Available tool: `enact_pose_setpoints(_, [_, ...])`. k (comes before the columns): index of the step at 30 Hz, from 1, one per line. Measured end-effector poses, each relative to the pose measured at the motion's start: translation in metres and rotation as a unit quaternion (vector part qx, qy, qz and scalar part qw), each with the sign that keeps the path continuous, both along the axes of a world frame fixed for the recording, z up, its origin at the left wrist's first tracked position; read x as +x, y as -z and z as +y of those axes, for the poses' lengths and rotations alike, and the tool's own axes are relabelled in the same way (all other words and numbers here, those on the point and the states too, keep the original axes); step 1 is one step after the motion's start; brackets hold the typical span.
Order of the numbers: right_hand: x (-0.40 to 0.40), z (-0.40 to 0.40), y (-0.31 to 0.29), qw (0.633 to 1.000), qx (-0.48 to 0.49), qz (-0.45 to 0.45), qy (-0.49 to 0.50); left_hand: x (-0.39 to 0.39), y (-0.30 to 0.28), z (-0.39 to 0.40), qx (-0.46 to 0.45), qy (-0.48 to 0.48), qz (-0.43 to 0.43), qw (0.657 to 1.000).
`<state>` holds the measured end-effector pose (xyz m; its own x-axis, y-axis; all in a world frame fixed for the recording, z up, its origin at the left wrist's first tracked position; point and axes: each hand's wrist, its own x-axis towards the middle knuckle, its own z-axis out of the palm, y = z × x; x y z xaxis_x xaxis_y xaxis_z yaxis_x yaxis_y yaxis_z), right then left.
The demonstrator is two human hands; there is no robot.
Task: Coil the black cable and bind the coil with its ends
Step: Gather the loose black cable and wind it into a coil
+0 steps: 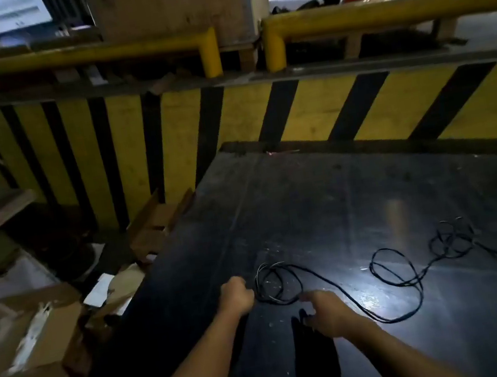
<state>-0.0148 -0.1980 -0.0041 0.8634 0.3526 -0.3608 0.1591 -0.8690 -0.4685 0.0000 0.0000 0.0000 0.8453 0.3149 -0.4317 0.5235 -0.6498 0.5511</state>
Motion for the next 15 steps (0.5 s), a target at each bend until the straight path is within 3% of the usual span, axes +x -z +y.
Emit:
enact_pose_setpoints(5, [0.015, 0.03, 0.026, 0.999, -0.018, -0.029, -0.018, 0.024, 0.022, -0.011, -0.145, -0.094, -0.004, 0.985])
enact_pose_setpoints(9, [0.011, 0.03, 0.041, 0.995, -0.051, -0.089, -0.015, 0.038, 0.035, -0.028, -0.19, -0.13, 0.003, 0.973])
enact_pose_setpoints(12, [0.012, 0.021, 0.042, 0.996, -0.012, -0.09, -0.01, 0.038, 0.031, -0.038, -0.22, -0.145, 0.014, 0.965])
enact_pose_setpoints(15, [0.011, 0.005, 0.034, 0.995, 0.068, -0.077, 0.001, 0.035, 0.018, -0.04, -0.306, -0.17, 0.026, 0.936])
